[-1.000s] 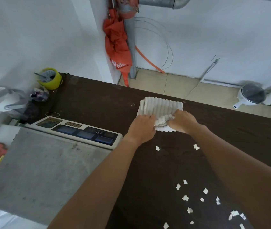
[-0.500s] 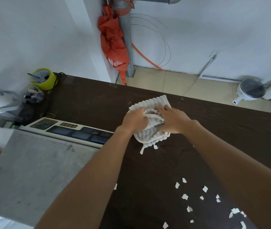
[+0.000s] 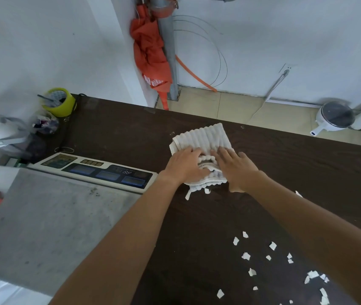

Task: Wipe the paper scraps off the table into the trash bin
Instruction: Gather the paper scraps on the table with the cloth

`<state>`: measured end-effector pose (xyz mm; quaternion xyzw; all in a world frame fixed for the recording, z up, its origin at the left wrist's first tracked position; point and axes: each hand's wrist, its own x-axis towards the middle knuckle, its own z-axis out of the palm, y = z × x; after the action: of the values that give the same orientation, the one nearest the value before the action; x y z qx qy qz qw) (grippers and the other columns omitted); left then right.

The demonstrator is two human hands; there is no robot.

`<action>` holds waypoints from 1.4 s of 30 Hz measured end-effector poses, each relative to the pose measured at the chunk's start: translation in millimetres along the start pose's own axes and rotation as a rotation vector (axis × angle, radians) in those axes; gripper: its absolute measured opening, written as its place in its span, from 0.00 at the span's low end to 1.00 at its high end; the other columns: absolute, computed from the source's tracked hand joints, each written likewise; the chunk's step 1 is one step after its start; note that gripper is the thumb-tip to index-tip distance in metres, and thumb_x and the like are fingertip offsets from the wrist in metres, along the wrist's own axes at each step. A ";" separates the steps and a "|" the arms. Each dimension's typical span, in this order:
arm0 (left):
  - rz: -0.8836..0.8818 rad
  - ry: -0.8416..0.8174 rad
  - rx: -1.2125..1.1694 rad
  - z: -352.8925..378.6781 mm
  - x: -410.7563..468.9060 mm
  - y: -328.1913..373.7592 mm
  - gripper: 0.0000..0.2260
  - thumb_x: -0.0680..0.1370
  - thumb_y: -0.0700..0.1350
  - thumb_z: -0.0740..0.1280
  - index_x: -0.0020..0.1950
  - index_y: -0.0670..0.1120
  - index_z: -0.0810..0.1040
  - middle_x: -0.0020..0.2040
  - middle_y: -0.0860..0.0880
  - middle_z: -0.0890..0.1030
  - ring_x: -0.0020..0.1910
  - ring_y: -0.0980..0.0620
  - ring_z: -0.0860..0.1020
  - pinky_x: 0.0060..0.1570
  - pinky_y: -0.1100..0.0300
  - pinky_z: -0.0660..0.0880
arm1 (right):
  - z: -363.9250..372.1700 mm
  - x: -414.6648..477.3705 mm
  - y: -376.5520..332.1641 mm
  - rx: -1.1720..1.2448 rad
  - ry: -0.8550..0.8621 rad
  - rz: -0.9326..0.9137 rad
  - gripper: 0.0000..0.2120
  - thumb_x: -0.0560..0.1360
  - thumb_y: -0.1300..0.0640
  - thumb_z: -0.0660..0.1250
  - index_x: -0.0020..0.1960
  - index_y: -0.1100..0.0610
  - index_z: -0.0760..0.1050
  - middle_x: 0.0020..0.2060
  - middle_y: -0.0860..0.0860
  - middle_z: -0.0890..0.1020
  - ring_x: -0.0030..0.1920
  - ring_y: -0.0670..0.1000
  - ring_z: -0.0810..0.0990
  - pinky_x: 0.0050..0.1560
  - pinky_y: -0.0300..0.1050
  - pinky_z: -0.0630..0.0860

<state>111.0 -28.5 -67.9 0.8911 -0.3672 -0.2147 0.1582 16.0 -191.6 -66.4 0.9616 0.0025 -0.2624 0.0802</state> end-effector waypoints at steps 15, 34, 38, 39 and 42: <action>0.003 0.045 0.151 -5.0 -7.1 4.5 0.14 0.79 0.45 0.68 0.62 0.42 0.72 0.55 0.44 0.79 0.51 0.44 0.78 0.44 0.56 0.70 | -14.7 0.7 10.6 0.763 0.279 0.247 0.15 0.77 0.47 0.63 0.61 0.50 0.69 0.38 0.46 0.79 0.36 0.48 0.77 0.35 0.44 0.69; -0.209 -0.158 0.215 -18.4 -28.0 -4.8 0.32 0.68 0.64 0.76 0.59 0.40 0.78 0.61 0.40 0.75 0.61 0.42 0.75 0.58 0.51 0.73 | -24.6 -13.7 -35.4 1.005 -0.014 0.287 0.09 0.80 0.54 0.56 0.55 0.57 0.71 0.45 0.52 0.79 0.42 0.50 0.75 0.37 0.43 0.68; -0.154 -0.182 0.257 -1.2 -49.0 0.5 0.20 0.73 0.62 0.71 0.46 0.45 0.76 0.44 0.47 0.80 0.49 0.45 0.81 0.44 0.54 0.73 | -17.7 -24.3 -43.6 0.926 -0.015 0.270 0.14 0.81 0.53 0.55 0.60 0.59 0.72 0.48 0.53 0.80 0.44 0.52 0.77 0.39 0.44 0.68; -0.156 -0.184 0.269 1.6 -53.4 2.6 0.20 0.74 0.62 0.70 0.46 0.45 0.76 0.42 0.48 0.80 0.47 0.45 0.82 0.42 0.55 0.72 | -14.7 -28.5 -44.7 0.930 -0.014 0.266 0.14 0.81 0.53 0.55 0.61 0.59 0.71 0.49 0.53 0.80 0.46 0.53 0.77 0.41 0.44 0.68; -0.189 -0.199 0.282 11.1 -67.6 15.4 0.19 0.74 0.61 0.70 0.50 0.46 0.78 0.42 0.48 0.81 0.42 0.48 0.79 0.40 0.56 0.70 | -4.1 -46.9 -45.8 0.965 -0.027 0.256 0.16 0.80 0.52 0.56 0.64 0.56 0.70 0.52 0.52 0.80 0.49 0.53 0.77 0.44 0.46 0.69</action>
<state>53.3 8.6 -52.7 0.9094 -0.3220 -0.2620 -0.0263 -24.6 -144.0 -46.3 0.8782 -0.2381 -0.2342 -0.3423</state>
